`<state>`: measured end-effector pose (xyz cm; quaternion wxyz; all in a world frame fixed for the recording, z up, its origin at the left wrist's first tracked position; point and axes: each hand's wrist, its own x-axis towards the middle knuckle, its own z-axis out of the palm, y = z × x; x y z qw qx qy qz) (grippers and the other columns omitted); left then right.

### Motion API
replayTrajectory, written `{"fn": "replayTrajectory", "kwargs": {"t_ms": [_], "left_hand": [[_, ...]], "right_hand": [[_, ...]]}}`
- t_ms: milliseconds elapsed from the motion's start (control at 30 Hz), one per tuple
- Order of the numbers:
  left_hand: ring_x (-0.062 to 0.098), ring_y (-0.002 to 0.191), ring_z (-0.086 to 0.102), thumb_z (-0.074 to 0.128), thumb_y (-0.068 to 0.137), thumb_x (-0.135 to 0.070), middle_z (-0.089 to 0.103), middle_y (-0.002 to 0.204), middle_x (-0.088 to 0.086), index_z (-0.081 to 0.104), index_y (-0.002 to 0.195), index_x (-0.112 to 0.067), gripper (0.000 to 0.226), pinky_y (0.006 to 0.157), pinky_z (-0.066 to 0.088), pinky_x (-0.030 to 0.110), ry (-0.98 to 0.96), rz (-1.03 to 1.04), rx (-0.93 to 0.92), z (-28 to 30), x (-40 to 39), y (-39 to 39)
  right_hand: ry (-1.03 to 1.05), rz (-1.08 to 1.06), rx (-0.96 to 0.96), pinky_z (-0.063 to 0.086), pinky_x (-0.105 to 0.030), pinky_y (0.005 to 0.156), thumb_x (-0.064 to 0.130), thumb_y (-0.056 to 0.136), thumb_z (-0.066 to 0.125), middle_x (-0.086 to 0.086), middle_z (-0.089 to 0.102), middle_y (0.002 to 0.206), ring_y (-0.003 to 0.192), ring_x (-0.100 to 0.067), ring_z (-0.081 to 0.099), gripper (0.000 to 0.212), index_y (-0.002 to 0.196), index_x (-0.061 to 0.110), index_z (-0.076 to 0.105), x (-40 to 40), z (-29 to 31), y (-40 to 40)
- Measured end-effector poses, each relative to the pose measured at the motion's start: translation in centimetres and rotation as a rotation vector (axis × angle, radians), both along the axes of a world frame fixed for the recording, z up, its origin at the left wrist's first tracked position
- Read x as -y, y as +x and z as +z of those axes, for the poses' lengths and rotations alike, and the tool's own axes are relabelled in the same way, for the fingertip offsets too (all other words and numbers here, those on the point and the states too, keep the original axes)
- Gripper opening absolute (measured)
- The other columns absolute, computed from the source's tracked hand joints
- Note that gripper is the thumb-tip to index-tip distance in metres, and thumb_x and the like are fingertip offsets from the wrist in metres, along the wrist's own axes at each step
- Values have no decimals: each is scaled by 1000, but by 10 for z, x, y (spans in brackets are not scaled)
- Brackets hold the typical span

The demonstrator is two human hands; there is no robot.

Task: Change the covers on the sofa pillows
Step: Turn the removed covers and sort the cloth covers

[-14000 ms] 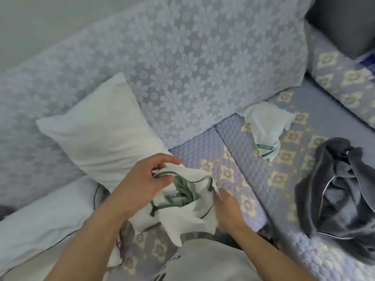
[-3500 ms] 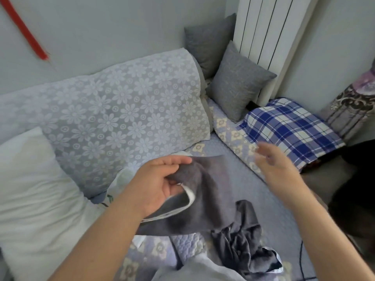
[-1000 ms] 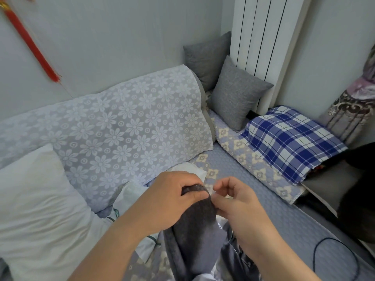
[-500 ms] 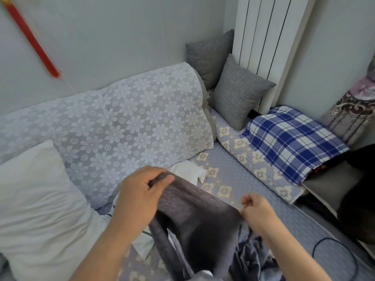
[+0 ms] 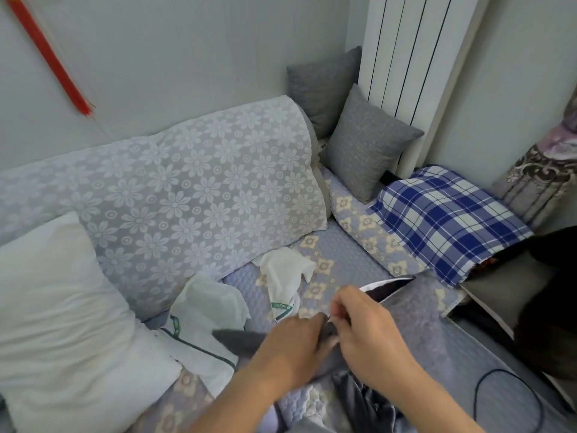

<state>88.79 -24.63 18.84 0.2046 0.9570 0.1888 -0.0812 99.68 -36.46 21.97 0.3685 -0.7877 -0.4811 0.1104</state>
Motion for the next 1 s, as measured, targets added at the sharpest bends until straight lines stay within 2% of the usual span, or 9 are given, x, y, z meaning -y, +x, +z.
{"fn": "replayTrajectory", "kwargs": {"t_ms": [100, 200, 367, 567, 700, 767, 867, 933, 1000], "left_hand": [[36, 94, 63, 27, 105, -58, 68, 99, 8, 38, 90, -26, 36, 74, 47, 44, 117, 51, -41, -20, -4, -1], [37, 92, 64, 29, 104, -56, 68, 99, 6, 41, 93, -25, 36, 74, 48, 43, 190, 9, 11, -28, 2, -9], [35, 92, 65, 29, 104, -57, 69, 102, 4, 49, 102, -23, 39, 69, 38, 38, 235, -72, 18, -32, 10, -14], [29, 90, 67, 32, 103, -57, 69, 99, 0, 51, 104, -28, 35, 71, 46, 38, 265, 64, 30, -26, -14, -28], [27, 89, 65, 33, 103, -57, 67, 94, 0, 43, 91, -27, 34, 71, 44, 36, 226, 224, -11, -26, -23, -38], [22, 80, 60, 37, 104, -53, 61, 80, -4, 36, 81, -29, 34, 66, 40, 34, 135, 289, 49, -23, -26, -42], [7, 69, 52, 48, 103, -36, 51, 71, -15, 37, 71, -41, 34, 59, 35, 21, -61, 213, 140, -12, -34, -50], [1, 74, 55, 52, 102, -24, 56, 80, -22, 44, 75, -44, 34, 62, 39, 18, -261, 263, 209, -7, -31, -48], [0, 79, 61, 51, 102, -15, 64, 86, -14, 55, 86, -35, 26, 69, 45, 18, -539, 491, 274, -9, -25, -45]], "right_hand": [[-59, -87, 82, 31, -39, 55, -1, 75, 51, 7, 43, 72, 64, -19, 41, 35, 77, 29, 33, 9, -21, 5], [-132, -248, 91, 24, -35, 55, 8, 74, 46, 7, 44, 67, 59, -25, 41, 24, 73, 28, 32, 30, -46, 16], [-271, -418, 0, 27, -28, 56, -8, 73, 50, 3, 49, 73, 76, -18, 41, 29, 72, 20, 40, 50, -74, 44], [-425, -605, -186, 35, -32, 56, -5, 79, 47, -5, 56, 79, 72, -22, 47, 21, 76, 16, 47, 70, -95, 87], [-546, -503, -256, 39, -33, 60, 1, 87, 44, -5, 59, 88, 73, -18, 51, 19, 85, 18, 50, 70, -97, 94], [-601, -313, -199, 46, -34, 79, 18, 87, 52, 1, 57, 108, 96, -19, 54, 16, 97, 30, 50, 60, -94, 88], [-568, 61, -157, 27, -36, 115, 55, 78, 70, 17, 26, 143, 134, -10, 22, 80, 146, 46, 28, 36, -86, 59], [-505, 219, -208, 20, -32, 120, 61, 73, 76, 22, 19, 149, 139, -3, 16, 112, 156, 45, 2, 9, -81, 23], [-398, 317, -367, 25, -29, 120, 64, 68, 79, 22, 23, 154, 141, 2, 23, 124, 156, 46, -6, -21, -91, -21]]}}
